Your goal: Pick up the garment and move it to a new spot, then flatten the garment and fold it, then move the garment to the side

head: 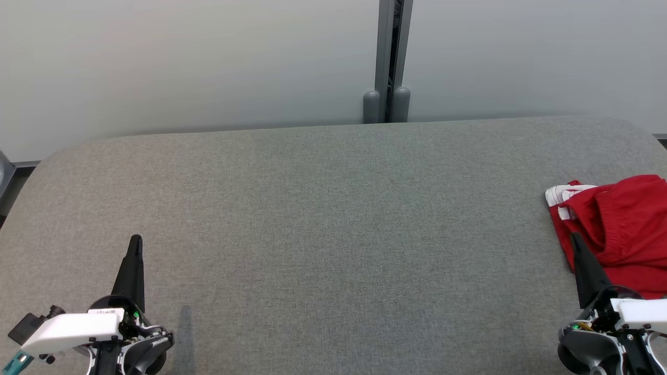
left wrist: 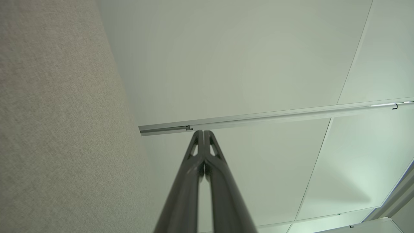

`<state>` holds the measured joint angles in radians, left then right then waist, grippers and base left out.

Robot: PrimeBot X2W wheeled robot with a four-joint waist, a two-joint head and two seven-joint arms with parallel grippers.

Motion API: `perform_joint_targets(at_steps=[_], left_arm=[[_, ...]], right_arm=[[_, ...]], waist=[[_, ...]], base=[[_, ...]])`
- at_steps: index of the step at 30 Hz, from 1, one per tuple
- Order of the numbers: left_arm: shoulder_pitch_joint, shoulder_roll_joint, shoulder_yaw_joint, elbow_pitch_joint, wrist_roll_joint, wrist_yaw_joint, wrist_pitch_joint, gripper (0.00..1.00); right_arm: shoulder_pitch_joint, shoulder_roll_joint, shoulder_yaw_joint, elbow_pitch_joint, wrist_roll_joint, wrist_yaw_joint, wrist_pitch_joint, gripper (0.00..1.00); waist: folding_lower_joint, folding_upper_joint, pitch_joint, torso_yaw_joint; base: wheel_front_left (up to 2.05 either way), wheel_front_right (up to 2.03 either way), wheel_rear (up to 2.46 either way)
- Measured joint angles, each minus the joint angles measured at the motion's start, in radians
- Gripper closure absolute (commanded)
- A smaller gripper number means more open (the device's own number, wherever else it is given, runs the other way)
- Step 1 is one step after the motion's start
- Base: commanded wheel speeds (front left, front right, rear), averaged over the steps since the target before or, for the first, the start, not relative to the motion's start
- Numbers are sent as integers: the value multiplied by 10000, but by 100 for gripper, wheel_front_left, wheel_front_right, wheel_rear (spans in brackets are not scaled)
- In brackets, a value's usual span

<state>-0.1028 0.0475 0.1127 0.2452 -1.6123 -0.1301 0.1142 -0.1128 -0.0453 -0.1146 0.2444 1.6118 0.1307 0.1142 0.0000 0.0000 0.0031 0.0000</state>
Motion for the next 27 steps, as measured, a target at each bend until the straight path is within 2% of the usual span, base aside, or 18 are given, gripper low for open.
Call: perform_joint_targets(at_steps=[27], left_arm=[[0,0,0,0,-2,0,0,100]], right_arm=[[0,0,0,0,0,0,0,100]], waist=[[0,0,0,0]], base=[[0,0,0]])
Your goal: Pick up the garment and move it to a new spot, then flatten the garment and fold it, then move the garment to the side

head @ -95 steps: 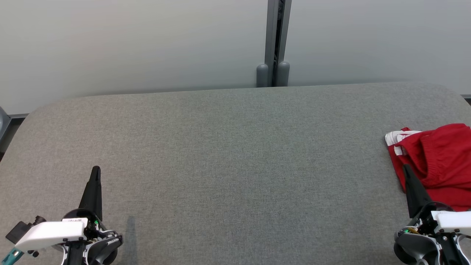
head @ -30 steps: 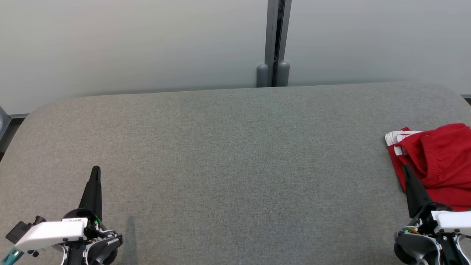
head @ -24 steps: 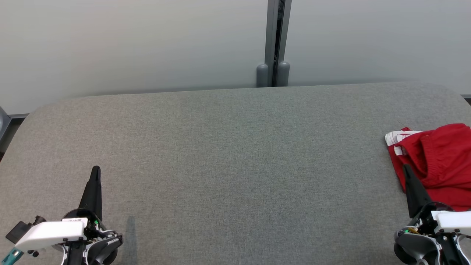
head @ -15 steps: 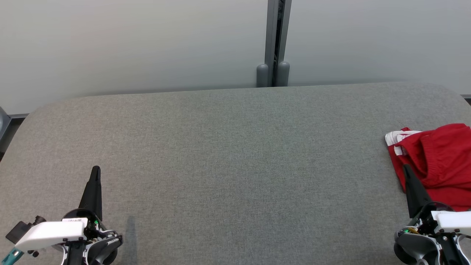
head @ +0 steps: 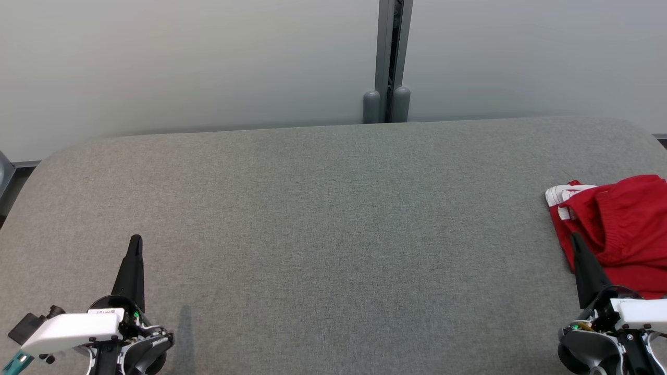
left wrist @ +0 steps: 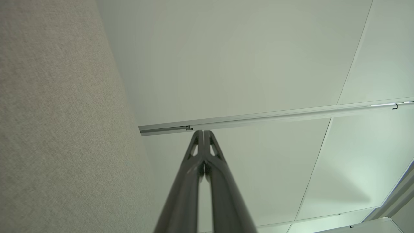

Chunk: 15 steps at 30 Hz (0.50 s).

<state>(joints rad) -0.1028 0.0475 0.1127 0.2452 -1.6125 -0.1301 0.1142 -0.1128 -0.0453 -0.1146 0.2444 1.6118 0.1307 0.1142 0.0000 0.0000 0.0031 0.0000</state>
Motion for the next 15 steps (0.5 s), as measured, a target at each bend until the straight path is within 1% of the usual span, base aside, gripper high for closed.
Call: perform_joint_targets(at_steps=[15], left_arm=[[0,0,0,0,0,0,0,100]], right_arm=[[0,0,0,-2,0,0,0,100]], waist=[[0,0,0,0]], base=[[0,0,0]])
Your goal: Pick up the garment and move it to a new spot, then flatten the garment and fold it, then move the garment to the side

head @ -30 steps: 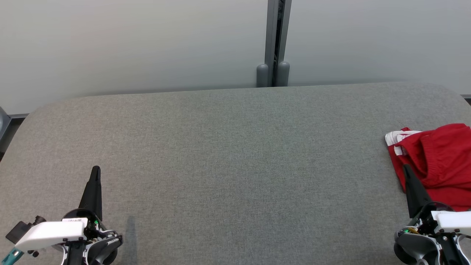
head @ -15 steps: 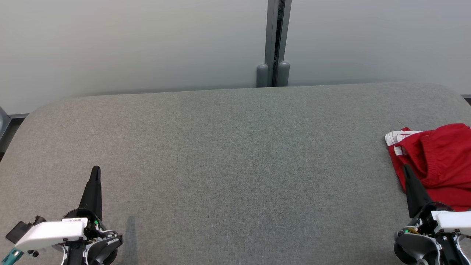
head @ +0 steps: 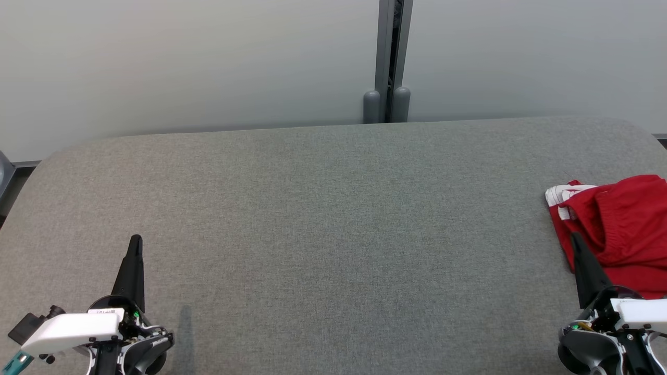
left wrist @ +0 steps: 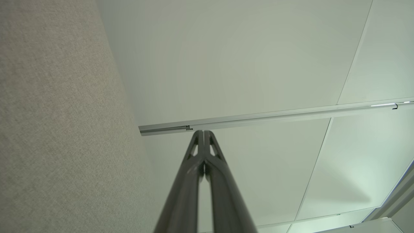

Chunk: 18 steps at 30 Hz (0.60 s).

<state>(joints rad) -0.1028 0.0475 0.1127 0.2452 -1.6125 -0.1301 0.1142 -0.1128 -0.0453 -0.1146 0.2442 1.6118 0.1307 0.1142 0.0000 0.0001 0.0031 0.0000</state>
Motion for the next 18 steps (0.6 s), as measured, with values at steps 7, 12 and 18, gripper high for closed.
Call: perform_joint_targets(at_steps=[7,12,18], left_arm=[[0,0,0,0,0,0,0,100],[0,0,0,0,0,0,0,100],[0,0,0,0,2,0,0,100]], right_arm=[[0,0,0,0,0,0,0,100],[0,0,0,0,0,0,0,100],[0,0,0,0,0,0,0,100]], waist=[[0,0,0,0],[0,0,0,0],[0,0,0,0]], base=[[0,0,0],[0,0,0],[0,0,0]])
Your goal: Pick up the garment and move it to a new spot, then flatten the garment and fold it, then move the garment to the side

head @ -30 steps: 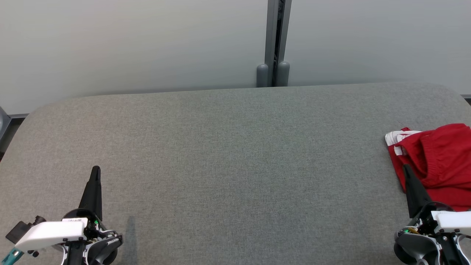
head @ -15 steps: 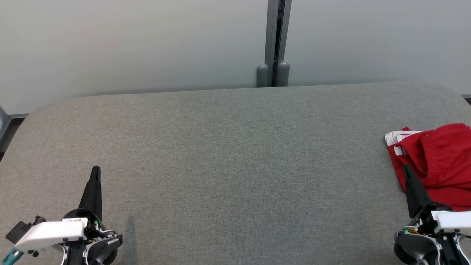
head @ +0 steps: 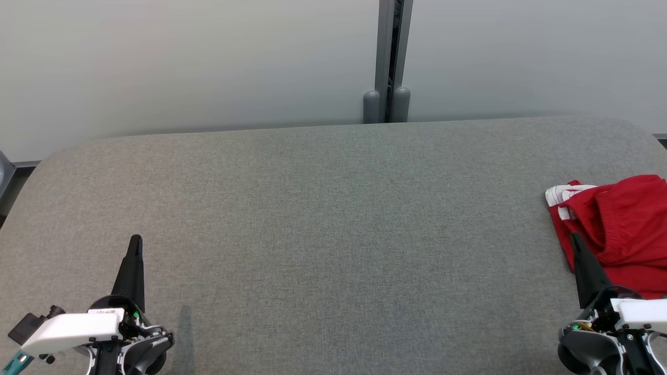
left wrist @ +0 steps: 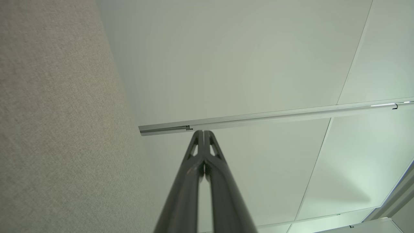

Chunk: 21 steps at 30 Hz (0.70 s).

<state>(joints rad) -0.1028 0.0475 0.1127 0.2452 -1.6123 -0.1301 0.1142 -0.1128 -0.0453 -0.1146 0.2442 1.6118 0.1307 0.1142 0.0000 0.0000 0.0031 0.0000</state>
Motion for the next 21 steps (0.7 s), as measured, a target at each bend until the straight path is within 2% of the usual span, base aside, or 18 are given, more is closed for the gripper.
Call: perform_joint_targets(at_steps=[21], left_arm=[[0,0,0,-2,-2,0,0,100]], right_arm=[[1,0,0,0,0,0,0,100]], waist=[[0,0,0,0]], base=[[0,0,0]])
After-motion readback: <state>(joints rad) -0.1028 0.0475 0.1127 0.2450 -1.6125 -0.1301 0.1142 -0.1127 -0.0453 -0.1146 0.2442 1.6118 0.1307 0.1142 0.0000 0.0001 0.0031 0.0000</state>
